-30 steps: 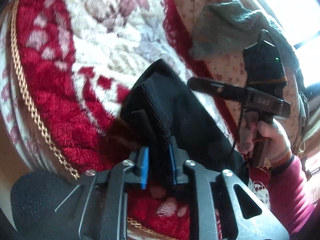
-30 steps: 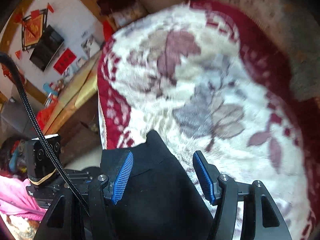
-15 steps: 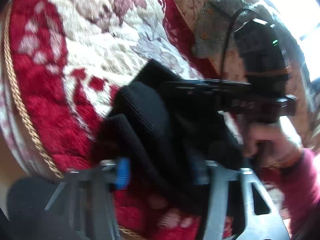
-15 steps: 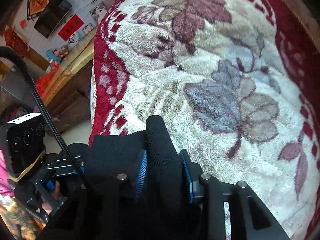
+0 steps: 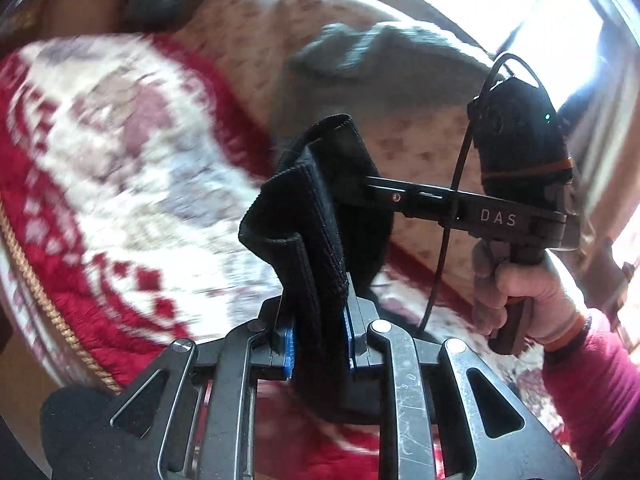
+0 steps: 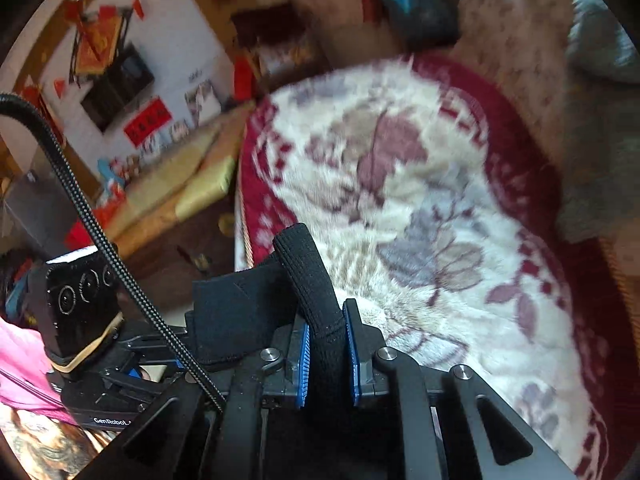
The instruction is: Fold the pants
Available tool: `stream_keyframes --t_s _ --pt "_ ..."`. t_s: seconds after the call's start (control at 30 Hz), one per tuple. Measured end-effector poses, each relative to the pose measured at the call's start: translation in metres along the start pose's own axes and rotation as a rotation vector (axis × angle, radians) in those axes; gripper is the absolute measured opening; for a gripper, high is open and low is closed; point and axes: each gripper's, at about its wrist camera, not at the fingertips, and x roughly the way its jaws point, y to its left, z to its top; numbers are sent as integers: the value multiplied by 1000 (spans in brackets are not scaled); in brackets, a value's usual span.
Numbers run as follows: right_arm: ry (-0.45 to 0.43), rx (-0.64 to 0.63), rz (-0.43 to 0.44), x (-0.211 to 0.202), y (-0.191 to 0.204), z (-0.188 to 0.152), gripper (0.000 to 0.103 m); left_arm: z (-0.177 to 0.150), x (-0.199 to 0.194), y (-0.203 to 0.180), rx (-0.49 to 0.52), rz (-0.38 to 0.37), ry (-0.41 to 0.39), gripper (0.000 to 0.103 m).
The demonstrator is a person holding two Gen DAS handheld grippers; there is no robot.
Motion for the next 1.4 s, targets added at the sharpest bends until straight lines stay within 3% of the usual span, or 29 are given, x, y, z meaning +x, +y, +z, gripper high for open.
stream_keyframes --t_s 0.2,0.4,0.57,0.7,0.83,0.9,1.0,1.2,1.33,1.4 --pt "-142 64 -42 -89 5 -43 14 -12 0 -81 155 -131 29 17" --pt "-276 181 -112 -170 -3 -123 14 -45 28 -152 280 -207 116 17" --pt "-340 338 -152 -201 -27 -203 14 -87 62 -196 376 -193 207 17" --pt "-370 497 -168 -203 -57 -269 14 -129 96 -224 470 -127 254 17" --pt "-381 596 -200 -197 -76 -315 15 -151 118 -235 488 -82 306 17" --pt "-371 611 -257 -196 -79 -328 15 -156 121 -233 489 -76 321 28" --pt "-410 644 -293 -203 -83 -341 14 -155 115 -236 473 -141 359 41" --pt "-486 741 -397 -237 -79 -355 19 -131 79 -226 479 -227 355 41" --pt "-533 754 -401 -261 -59 -362 28 -106 58 -208 504 -191 296 44" --pt "-554 753 -353 -265 -45 -362 34 -95 56 -197 510 -160 265 44"
